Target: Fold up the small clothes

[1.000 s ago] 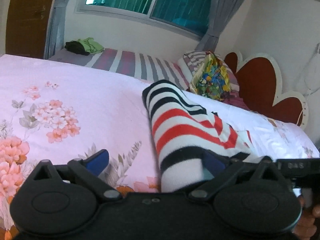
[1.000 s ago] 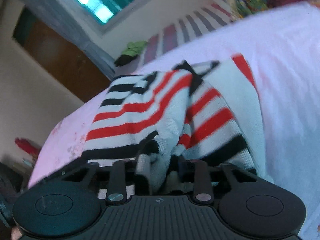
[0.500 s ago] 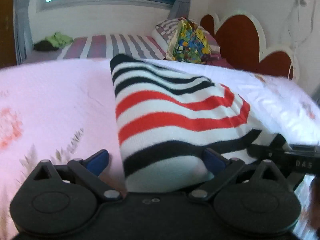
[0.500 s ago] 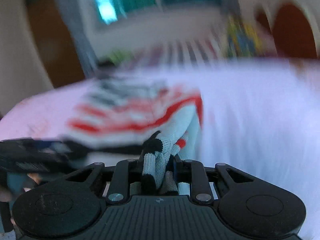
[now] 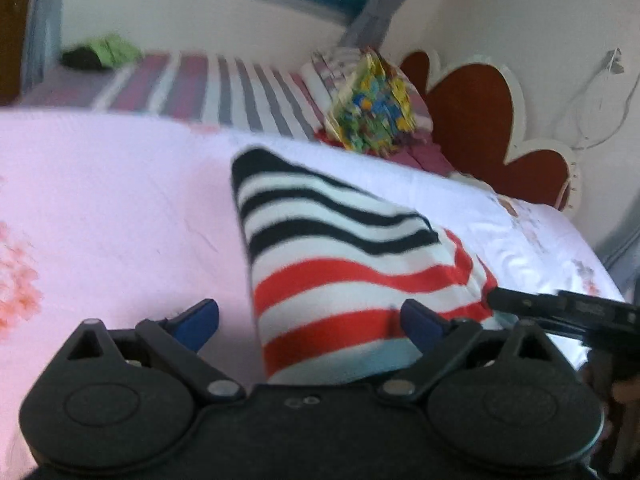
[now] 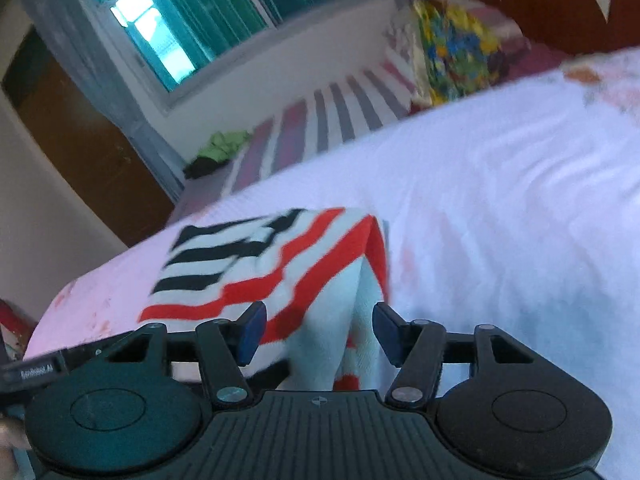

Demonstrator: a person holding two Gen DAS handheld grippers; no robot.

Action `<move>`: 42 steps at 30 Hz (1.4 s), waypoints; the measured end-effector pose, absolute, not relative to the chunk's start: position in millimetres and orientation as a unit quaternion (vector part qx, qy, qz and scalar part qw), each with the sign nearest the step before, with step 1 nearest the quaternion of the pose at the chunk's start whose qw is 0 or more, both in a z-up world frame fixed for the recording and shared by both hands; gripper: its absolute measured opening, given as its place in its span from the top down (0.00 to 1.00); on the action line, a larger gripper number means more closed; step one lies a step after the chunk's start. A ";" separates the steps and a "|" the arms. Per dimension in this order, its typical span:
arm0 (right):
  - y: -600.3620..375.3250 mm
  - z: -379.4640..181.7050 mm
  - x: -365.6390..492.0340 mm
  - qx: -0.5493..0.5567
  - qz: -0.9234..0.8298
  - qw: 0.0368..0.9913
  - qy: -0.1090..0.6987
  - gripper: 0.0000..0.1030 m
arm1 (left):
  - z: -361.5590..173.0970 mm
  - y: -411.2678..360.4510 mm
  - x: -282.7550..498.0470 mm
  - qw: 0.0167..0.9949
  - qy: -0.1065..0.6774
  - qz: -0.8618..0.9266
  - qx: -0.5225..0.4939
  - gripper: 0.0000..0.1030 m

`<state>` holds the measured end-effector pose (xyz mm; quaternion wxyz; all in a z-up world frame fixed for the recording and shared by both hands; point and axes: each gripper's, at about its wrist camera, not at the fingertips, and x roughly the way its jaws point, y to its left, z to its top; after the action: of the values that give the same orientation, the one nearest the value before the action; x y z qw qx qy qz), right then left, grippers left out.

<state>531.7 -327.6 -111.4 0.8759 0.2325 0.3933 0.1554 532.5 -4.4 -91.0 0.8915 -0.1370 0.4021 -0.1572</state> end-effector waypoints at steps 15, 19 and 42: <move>-333.5 -100.1 514.7 0.174 0.114 0.913 0.350 0.73 | -91.4 -21.2 527.3 0.909 0.388 -0.127 -0.077 0.16; -330.0 -64.8 470.8 0.122 0.155 0.934 0.298 0.73 | -59.4 -11.1 479.8 0.931 0.337 -0.121 -0.072 0.16; -296.1 -108.5 421.2 0.040 0.140 0.913 0.380 0.78 | -96.2 -72.4 423.2 0.922 0.360 -0.123 0.068 0.03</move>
<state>421.2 -296.1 -108.5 0.9133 0.0398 0.3802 0.1402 423.2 -72.4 -96.2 0.9222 0.0680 0.3603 -0.1227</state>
